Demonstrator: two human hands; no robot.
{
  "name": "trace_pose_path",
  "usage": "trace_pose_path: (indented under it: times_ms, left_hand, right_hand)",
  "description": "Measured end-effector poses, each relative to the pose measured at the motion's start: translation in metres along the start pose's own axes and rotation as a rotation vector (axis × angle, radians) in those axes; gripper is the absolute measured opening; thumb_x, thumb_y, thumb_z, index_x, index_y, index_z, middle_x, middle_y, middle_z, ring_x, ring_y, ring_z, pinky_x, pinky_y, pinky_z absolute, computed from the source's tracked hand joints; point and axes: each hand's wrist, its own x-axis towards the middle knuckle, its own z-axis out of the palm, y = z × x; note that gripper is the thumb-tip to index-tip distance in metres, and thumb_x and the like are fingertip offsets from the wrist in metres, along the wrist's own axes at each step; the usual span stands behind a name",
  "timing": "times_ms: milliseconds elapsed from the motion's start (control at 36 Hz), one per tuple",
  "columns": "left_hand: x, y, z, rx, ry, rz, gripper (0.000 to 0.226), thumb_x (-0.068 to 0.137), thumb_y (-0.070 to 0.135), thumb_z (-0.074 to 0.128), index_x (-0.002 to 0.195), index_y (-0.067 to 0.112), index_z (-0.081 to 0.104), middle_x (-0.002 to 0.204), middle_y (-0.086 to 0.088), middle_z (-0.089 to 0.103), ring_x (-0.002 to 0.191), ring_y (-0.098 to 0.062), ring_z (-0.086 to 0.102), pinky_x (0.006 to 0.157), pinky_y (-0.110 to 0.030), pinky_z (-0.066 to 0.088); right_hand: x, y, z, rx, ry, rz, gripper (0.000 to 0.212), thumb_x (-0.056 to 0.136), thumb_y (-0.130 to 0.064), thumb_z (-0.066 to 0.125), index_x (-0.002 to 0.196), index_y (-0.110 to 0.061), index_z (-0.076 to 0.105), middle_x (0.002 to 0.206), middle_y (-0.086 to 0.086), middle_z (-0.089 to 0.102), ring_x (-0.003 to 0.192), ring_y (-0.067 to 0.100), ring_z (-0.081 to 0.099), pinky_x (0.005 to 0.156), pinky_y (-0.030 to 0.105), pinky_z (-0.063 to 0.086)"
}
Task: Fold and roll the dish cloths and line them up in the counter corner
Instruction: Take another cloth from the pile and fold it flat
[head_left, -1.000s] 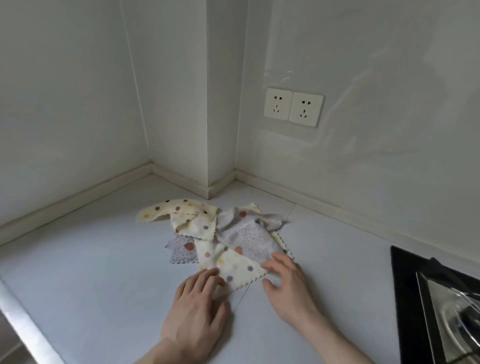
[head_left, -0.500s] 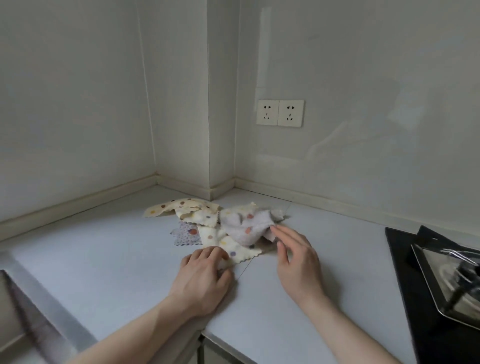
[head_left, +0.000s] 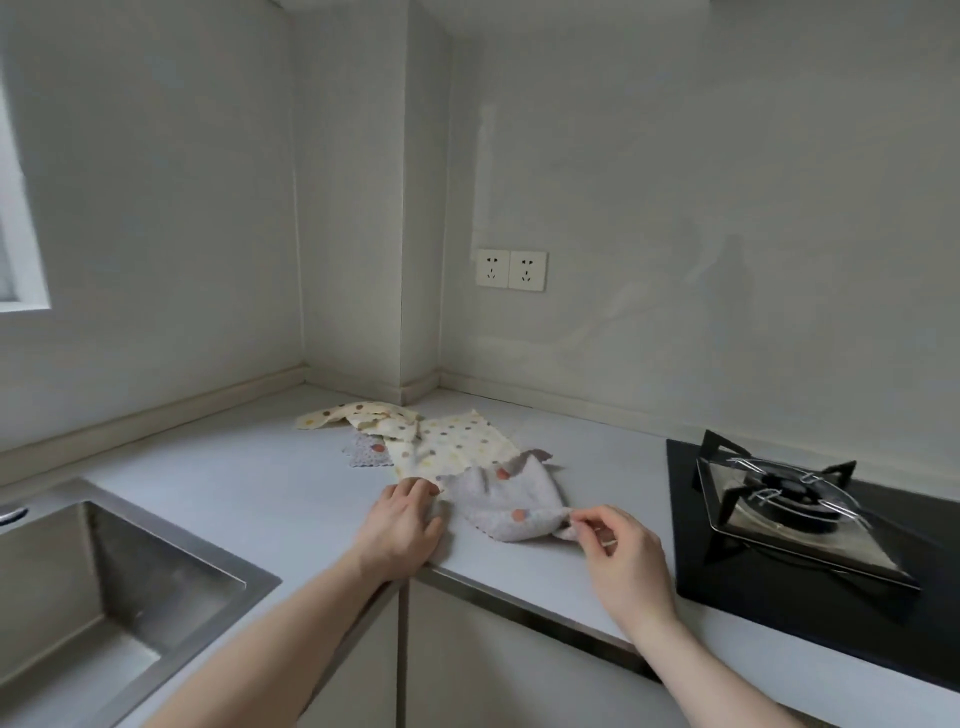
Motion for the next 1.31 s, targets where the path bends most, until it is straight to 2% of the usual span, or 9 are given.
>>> trace_pose_path:
  times_ms: [194, 389, 528, 667, 778, 972, 1083, 1194, 1306]
  left_hand:
    - [-0.007, -0.002, 0.003, -0.046, 0.019, 0.030, 0.037, 0.097, 0.046, 0.047, 0.129, 0.027, 0.051, 0.140, 0.003, 0.049, 0.123, -0.021, 0.046, 0.104, -0.036, 0.039]
    - [-0.010, -0.002, 0.005, -0.071, 0.079, 0.128, 0.032, 0.090, 0.040, 0.058, 0.122, 0.035, 0.054, 0.135, 0.013, 0.050, 0.124, -0.014, 0.043, 0.102, -0.031, 0.040]
    - [-0.005, 0.013, 0.007, -0.025, 0.012, 0.158, 0.047, 0.084, 0.055, 0.043, 0.127, 0.039, 0.057, 0.138, 0.016, 0.053, 0.129, -0.015, 0.047, 0.106, -0.035, 0.039]
    - [0.006, 0.027, 0.015, -0.017, -0.005, 0.117, 0.035, 0.094, 0.046, 0.051, 0.126, 0.042, 0.063, 0.133, 0.021, 0.060, 0.128, -0.016, 0.048, 0.105, -0.038, 0.039]
    - [0.008, 0.022, 0.018, -0.067, 0.047, 0.136, 0.017, 0.087, 0.035, 0.062, 0.100, 0.043, 0.070, 0.099, 0.023, 0.061, 0.110, -0.015, 0.050, 0.091, -0.029, 0.045]
    - [0.005, 0.021, 0.020, -0.093, 0.117, 0.205, 0.010, 0.089, 0.034, 0.067, 0.097, 0.032, 0.072, 0.104, 0.016, 0.062, 0.107, -0.013, 0.048, 0.089, -0.027, 0.043]
    - [0.002, 0.025, 0.018, -0.205, 0.132, 0.227, 0.014, 0.091, 0.040, 0.068, 0.086, 0.027, 0.066, 0.086, 0.019, 0.065, 0.090, -0.005, 0.055, 0.080, -0.031, 0.049]
    - [-0.001, 0.027, 0.018, -0.379, 0.145, 0.250, 0.034, 0.092, 0.040, 0.069, 0.069, 0.022, 0.053, 0.062, 0.013, 0.057, 0.058, -0.005, 0.047, 0.060, -0.028, 0.043]
    - [-0.002, 0.027, 0.015, -0.427, 0.099, 0.237, 0.042, 0.087, 0.051, 0.070, 0.071, 0.014, 0.060, 0.057, 0.010, 0.052, 0.054, -0.003, 0.043, 0.056, -0.028, 0.040]
  right_hand:
    - [-0.012, 0.004, -0.006, -0.153, -0.103, 0.032, 0.028, 0.094, -0.021, 0.063, 0.118, -0.037, 0.060, 0.090, -0.021, 0.060, 0.085, 0.006, 0.062, 0.079, 0.031, 0.053]
    - [-0.009, 0.011, -0.003, -0.192, -0.050, 0.048, 0.015, 0.096, -0.028, 0.060, 0.085, -0.037, 0.060, 0.088, -0.018, 0.060, 0.081, 0.007, 0.058, 0.072, 0.031, 0.051]
    - [-0.008, 0.008, -0.004, -0.155, 0.002, 0.092, 0.014, 0.100, -0.033, 0.054, 0.087, -0.034, 0.058, 0.074, -0.021, 0.059, 0.072, 0.010, 0.058, 0.059, 0.030, 0.042]
    - [-0.004, 0.015, -0.003, -0.101, 0.106, 0.153, 0.022, 0.095, -0.009, 0.059, 0.086, -0.029, 0.059, 0.081, -0.014, 0.062, 0.075, 0.015, 0.060, 0.064, 0.032, 0.046]
    - [-0.006, 0.014, -0.007, -0.140, 0.131, 0.147, 0.030, 0.087, 0.004, 0.057, 0.092, -0.026, 0.060, 0.107, -0.008, 0.056, 0.093, 0.017, 0.060, 0.076, 0.030, 0.049]
    - [-0.016, -0.004, -0.003, -0.268, -0.115, -0.112, 0.006, 0.082, -0.031, 0.063, 0.088, -0.032, 0.062, 0.090, -0.019, 0.054, 0.088, 0.001, 0.051, 0.075, 0.021, 0.045]
    - [-0.015, -0.007, -0.002, -0.188, -0.263, -0.053, 0.026, 0.074, -0.054, 0.065, 0.093, -0.036, 0.066, 0.088, -0.024, 0.063, 0.084, -0.001, 0.055, 0.079, 0.017, 0.047]
    - [-0.011, -0.008, -0.003, -0.289, -0.330, -0.032, 0.053, 0.070, -0.071, 0.063, 0.113, -0.039, 0.068, 0.114, -0.028, 0.059, 0.111, -0.005, 0.047, 0.101, 0.019, 0.038]
    - [-0.011, -0.010, -0.003, -0.419, -0.351, 0.014, 0.064, 0.064, -0.087, 0.053, 0.107, -0.040, 0.062, 0.112, -0.026, 0.053, 0.113, 0.002, 0.042, 0.100, 0.026, 0.038]
